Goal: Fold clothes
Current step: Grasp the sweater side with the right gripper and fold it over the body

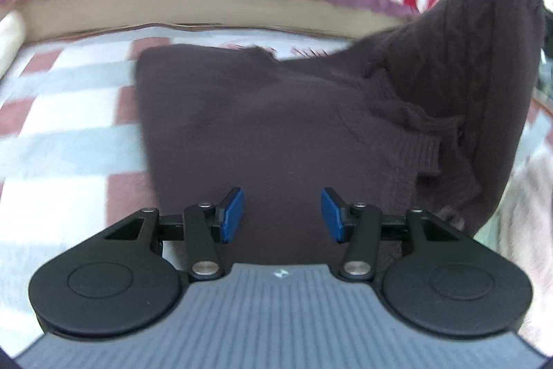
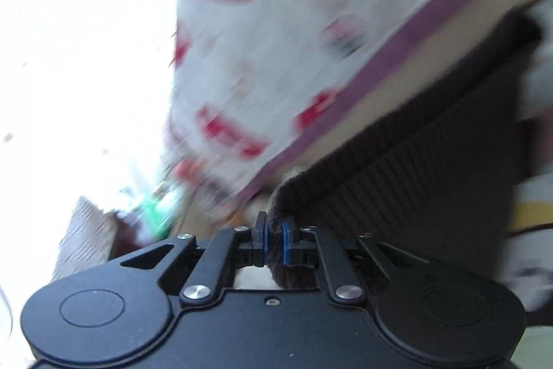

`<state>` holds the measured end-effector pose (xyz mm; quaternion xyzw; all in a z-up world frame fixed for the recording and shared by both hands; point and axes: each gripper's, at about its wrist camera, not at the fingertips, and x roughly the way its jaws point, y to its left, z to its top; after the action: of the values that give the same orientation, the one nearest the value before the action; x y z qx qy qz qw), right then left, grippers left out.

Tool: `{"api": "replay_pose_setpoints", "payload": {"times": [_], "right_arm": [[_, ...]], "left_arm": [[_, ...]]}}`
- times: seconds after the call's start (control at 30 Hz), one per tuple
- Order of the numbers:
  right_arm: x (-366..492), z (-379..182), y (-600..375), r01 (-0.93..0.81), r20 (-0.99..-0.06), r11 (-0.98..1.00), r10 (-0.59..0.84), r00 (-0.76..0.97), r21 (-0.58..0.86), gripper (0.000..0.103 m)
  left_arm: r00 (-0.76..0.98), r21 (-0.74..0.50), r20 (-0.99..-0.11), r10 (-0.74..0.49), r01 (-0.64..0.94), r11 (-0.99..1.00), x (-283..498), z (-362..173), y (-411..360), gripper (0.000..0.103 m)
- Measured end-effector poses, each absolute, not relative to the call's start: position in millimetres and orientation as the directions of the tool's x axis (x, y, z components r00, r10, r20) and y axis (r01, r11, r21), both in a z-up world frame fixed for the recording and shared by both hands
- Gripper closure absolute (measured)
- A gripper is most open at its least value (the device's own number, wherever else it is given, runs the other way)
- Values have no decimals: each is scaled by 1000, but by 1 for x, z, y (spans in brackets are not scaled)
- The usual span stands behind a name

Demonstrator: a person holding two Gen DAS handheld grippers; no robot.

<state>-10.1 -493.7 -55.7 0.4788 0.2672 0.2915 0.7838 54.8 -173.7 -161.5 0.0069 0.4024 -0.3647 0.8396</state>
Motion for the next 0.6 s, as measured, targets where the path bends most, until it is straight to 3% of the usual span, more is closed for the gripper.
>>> {"api": "replay_pose_setpoints", "payload": {"times": [0.1, 0.2, 0.33, 0.43, 0.6], "right_arm": [[15, -65, -420, -250, -121, 298, 831, 543, 921, 92], [27, -95, -348, -242, -255, 378, 871, 420, 894, 93], [27, -150, -310, -157, -471, 558, 795, 382, 815, 93], [22, -159, -312, -136, -504, 587, 774, 384, 798, 93], [14, -172, -313, -113, -566, 645, 730, 382, 756, 93]], "left_arm": [[445, -290, -687, -575, 558, 777, 52, -169, -147, 53], [476, -238, -707, -522, 535, 811, 48, -179, -131, 53], [490, -211, -715, -499, 529, 822, 42, -182, -115, 53], [499, -211, -716, -488, 511, 833, 45, -185, -105, 53], [502, -322, -676, -539, 456, 829, 50, -179, -84, 53]]}}
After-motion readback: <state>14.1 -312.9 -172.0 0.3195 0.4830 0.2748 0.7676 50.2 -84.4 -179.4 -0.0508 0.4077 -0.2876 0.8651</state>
